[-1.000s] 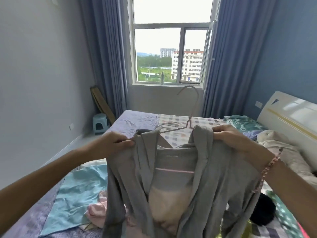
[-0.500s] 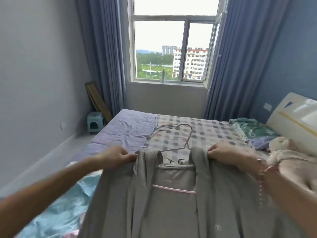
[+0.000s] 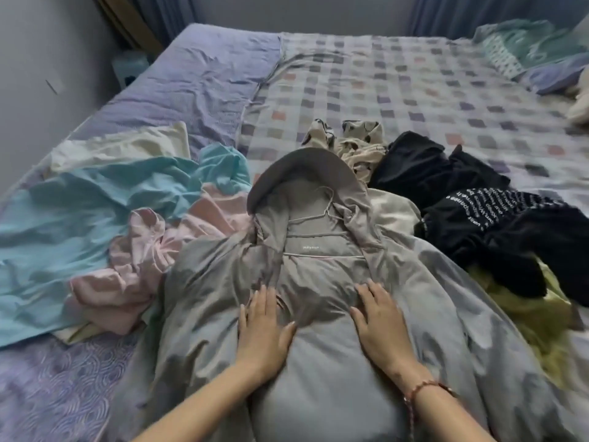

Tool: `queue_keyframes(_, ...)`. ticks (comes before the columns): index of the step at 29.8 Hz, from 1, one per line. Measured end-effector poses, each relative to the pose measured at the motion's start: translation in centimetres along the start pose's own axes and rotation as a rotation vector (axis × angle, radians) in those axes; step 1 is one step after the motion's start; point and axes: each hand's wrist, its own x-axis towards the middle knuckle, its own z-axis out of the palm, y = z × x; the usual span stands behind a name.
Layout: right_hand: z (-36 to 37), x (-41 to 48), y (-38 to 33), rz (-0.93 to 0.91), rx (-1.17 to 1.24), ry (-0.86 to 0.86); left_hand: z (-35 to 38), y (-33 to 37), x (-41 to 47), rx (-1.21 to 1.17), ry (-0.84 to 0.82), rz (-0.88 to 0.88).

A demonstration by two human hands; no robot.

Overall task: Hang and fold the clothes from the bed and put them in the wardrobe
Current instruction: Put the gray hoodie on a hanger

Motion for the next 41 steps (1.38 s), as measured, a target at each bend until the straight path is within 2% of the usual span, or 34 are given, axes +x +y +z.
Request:
queue_keyframes(1, 1.4, -2.7, 0.6, -0.001, 0.008, 0.005, 1.4, -0.8, -2.5, -0.091, 0.029, 0.036)
queue_keyframes(4, 1.5, -7.3, 1.7, -0.008, 0.029, 0.162, 2.8, -2.5, -6.1, -0.3, 0.161, 0.037)
queue_keyframes(6, 1.4, -10.9, 2.1, 0.038, -0.023, 0.29, 3.9, -2.9, -9.0, -0.358, 0.118, -0.032)
queue_keyframes(8, 1.6, -14.3, 2.6, 0.184, -0.047, 0.443, 4.7, -2.6, -11.9, -0.407, 0.04, -0.12)
queue_keyframes(9, 1.5, -15.1, 2.4, 0.294, 0.032, 0.465, 5.0, -2.4, -12.5, -0.435, 0.012, -0.163)
queue_keyframes(10, 1.4, -16.4, 2.3, 0.407, 0.145, 0.408, 5.4, -2.2, -13.6, -0.414, -0.014, -0.206)
queue_keyframes(12, 2.1, -18.4, 2.1, 0.599, 0.348, 0.142, 6.0, -1.7, -15.1, -0.341, -0.041, -0.296)
queue_keyframes(14, 3.1, -20.3, 2.2, 0.587, 0.282, -0.158, 6.4, -1.2, -16.6, -0.316, -0.073, -0.409)
queue_keyframes(16, 4.1, -21.3, 2.3, 0.52, 0.297, -0.309, 6.1, -0.9, -17.2, -0.395, -0.047, -0.488)
queue_keyframes(17, 4.4, -21.8, 2.2, 0.482, 0.364, -0.34, 5.9, -0.6, -17.7, -0.466, -0.035, -0.465)
queue_keyframes(19, 5.0, -23.6, 2.2, 0.48, 0.5, -0.37, 5.6, 0.2, -19.5, -0.655, -0.102, -0.273)
queue_keyframes(21, 5.6, -25.6, 2.3, 0.584, 0.586, -0.39, 5.9, 1.1, -21.3, -0.763, -0.18, -0.095)
queue_keyframes(22, 5.9, -26.7, 2.4, 0.708, 0.671, -0.401, 6.3, 1.3, -22.3, -0.791, -0.178, -0.084)
queue_keyframes(24, 6.4, -29.2, 2.4, 0.993, 0.886, -0.464, 7.5, 1.8, -25.2, -0.818, -0.094, -0.243)
queue_keyframes(26, 6.7, -30.7, 1.9, 1.149, 1.052, -0.491, 8.7, 2.7, -27.7, -0.794, -0.005, -0.477)
queue_keyframes(27, 6.8, -31.2, 1.7, 1.201, 1.121, -0.447, 9.1, 3.2, -28.7, -0.753, -0.074, -0.599)
queue_keyframes(29, 7.1, -31.3, 1.3, 1.246, 1.178, -0.308, 9.1, 4.2, -29.9, -0.752, -0.389, -0.756)
queue_keyframes(30, 7.3, -31.2, 1.0, 1.244, 1.158, -0.249, 9.3, 4.4, -30.3, -0.829, -0.503, -0.847)
queue_keyframes(32, 7.7, -31.0, 0.3, 1.252, 1.169, -0.141, 9.2, 4.9, -30.3, -1.086, -0.55, -1.067)
queue_keyframes(34, 8.2, -30.8, 0.0, 1.271, 1.219, -0.022, 9.7, 5.6, -29.9, -1.251, -0.438, -1.231)
queue_keyframes(38, 8.2, -30.9, -0.3, 1.262, 1.288, 0.076, 10.0, 6.7, -29.3, -1.425, -0.2, -1.278)
queue_keyframes(41, 7.7, -31.0, -0.2, 1.197, 1.331, 0.052, 9.7, 7.2, -28.9, -1.584, -0.218, -1.253)
